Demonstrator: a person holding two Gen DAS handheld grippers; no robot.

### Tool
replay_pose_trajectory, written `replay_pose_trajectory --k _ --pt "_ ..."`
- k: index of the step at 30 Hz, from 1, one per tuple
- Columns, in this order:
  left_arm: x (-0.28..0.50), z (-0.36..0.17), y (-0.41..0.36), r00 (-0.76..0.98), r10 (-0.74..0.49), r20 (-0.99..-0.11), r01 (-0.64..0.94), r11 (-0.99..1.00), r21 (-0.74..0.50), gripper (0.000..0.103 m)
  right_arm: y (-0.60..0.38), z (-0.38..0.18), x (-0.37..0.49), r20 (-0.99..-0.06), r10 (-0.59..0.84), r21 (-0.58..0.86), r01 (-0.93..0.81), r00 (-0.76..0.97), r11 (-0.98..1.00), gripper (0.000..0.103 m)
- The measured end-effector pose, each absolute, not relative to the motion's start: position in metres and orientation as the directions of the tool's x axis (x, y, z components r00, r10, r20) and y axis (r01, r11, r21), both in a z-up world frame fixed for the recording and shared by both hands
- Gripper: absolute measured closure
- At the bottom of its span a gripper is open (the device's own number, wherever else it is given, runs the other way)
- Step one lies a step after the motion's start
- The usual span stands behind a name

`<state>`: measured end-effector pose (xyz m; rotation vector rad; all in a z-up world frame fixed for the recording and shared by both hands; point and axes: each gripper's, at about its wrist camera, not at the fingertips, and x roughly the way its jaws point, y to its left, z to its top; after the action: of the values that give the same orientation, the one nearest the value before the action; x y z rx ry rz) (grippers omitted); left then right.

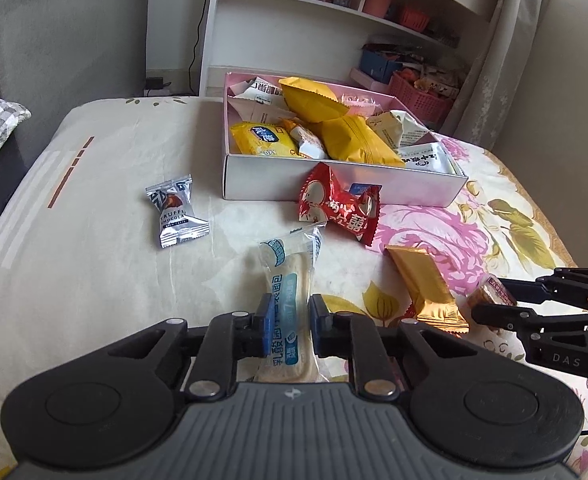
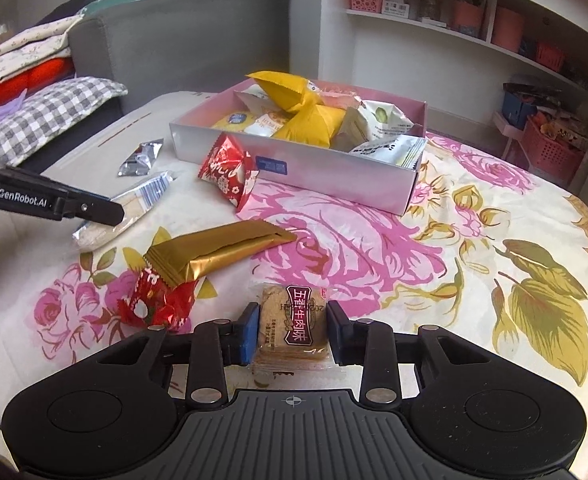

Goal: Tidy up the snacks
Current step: 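Grasp the white milk-bread packet with the left tool while the right tool grasps the brown cake packet, then carry both packets into the pink box and open both tools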

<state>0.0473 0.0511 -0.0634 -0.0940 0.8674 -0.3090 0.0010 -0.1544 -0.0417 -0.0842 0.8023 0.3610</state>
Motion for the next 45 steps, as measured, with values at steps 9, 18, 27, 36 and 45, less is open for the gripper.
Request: replay_pose_trajectory --k 9,18,27,36,45 --pt "0.050 -0.059 0.057 0.599 -0.328 -0.731 0.209 0.945 -0.252 0.092 -0.149 -0.029 0.011 -0.702 0.269 0.066 -0.316 0.660 0.947 0.070" --pt "0.049 -0.049 0.060 0.611 -0.348 -0.711 0.213 0.937 -0.276 0.094 -0.149 -0.021 0.020 -0.690 0.257 0.085 -0.277 0.677 0.957 0.070" --pt "0.050 -0.036 0.063 0.637 -0.366 -0.679 0.211 0.929 -0.303 0.095 -0.150 -0.012 0.028 -0.679 0.265 0.124 -0.249 0.684 0.961 0.070" --pt "0.058 -0.020 0.070 0.671 -0.378 -0.638 0.194 0.920 -0.340 0.095 -0.151 0.001 0.039 -0.658 0.290 0.190 -0.219 0.695 0.957 0.070" --pt "0.077 -0.009 0.073 0.688 -0.398 -0.607 0.160 0.899 -0.407 0.095 -0.153 0.008 0.058 -0.636 0.327 0.308 -0.159 0.699 0.938 0.070"
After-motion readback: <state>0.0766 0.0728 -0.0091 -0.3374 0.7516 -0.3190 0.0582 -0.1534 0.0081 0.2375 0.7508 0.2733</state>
